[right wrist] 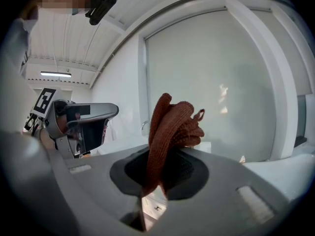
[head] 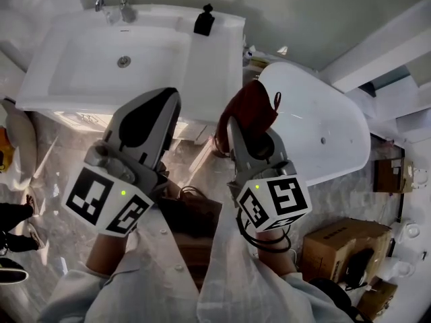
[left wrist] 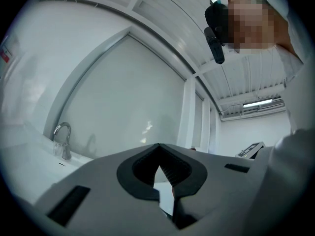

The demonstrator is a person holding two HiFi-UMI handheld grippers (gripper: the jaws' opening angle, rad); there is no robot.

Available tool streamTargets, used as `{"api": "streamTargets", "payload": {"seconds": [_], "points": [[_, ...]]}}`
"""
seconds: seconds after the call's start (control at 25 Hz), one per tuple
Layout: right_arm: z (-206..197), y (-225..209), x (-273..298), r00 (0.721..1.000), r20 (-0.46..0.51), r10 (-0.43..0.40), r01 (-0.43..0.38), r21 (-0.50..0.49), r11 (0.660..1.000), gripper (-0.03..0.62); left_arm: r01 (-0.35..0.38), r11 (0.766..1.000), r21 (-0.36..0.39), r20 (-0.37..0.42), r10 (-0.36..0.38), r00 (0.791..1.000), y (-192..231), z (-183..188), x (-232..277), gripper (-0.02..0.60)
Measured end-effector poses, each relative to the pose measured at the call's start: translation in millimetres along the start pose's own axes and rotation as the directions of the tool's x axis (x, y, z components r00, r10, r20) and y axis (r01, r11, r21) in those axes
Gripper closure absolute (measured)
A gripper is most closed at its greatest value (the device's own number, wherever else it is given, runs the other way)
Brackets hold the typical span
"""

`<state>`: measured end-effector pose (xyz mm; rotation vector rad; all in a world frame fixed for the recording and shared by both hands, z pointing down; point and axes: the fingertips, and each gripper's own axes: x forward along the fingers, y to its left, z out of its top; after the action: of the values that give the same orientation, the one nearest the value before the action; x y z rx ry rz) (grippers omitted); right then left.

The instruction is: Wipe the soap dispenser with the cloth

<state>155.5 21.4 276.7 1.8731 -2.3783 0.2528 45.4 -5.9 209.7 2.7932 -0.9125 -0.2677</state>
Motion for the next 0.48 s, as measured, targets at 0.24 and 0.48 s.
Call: {"api": "streamTargets", "payload": {"seconds": [0.24,0.48], "points": [[-5.7,-5.2,-12.1,0.999,0.008,0.038,-0.038,-0.002,0.999,0.539,-0.02,0.999,0.03,0.01,0.019,1.0,-19.3,-3.5,0.2,0.578],[-5.4,-8.4,-19.8,0.999,0.01,0.05,-0.05,-0.009,0.999,0.539,-0.026,0.999,0.031,0.014,0.026,1.0,-29.7,-4.8,1.8,0.578]]}}
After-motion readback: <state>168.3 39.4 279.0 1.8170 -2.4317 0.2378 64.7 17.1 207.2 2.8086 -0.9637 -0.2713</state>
